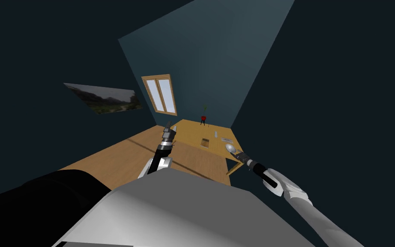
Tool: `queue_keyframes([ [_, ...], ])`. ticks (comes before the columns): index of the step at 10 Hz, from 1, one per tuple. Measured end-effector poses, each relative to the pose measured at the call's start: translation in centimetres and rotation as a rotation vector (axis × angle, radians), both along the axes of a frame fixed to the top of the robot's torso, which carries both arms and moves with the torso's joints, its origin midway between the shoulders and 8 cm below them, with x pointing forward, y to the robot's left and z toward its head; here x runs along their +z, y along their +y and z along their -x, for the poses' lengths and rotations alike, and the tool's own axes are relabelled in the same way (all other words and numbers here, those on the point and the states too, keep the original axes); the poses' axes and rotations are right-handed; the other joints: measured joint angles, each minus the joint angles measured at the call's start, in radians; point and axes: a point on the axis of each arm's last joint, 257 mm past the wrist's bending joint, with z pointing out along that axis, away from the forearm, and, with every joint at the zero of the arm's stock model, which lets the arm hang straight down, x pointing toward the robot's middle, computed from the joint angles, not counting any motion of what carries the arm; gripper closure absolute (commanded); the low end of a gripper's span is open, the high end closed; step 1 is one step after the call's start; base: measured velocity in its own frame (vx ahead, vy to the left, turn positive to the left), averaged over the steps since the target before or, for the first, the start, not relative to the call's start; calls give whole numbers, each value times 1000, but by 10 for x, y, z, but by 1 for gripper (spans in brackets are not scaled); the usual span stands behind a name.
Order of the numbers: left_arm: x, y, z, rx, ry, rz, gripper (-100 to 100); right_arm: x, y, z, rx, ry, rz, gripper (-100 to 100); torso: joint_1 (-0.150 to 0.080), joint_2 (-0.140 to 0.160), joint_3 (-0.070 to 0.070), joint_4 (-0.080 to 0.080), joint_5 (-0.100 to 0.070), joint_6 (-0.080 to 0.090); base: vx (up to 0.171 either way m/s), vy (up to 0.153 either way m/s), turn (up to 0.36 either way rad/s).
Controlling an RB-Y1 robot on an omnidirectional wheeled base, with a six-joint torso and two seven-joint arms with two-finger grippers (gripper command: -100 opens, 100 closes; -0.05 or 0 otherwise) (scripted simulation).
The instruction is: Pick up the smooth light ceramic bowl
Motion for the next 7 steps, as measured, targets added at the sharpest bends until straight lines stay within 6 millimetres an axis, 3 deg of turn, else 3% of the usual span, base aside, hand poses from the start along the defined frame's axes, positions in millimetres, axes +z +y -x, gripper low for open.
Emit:
queue_keyframes([
  [4,0,0,0,0,0,0,0,-37,-74,29,-32,99,248,-100,1,-1,-1,0,0,0,84,71,117],
  [7,0,0,0,0,0,0,0,-54,-115,46,-48,160,371,-100,0,-1,-1,0,0,0,81,47,112],
])
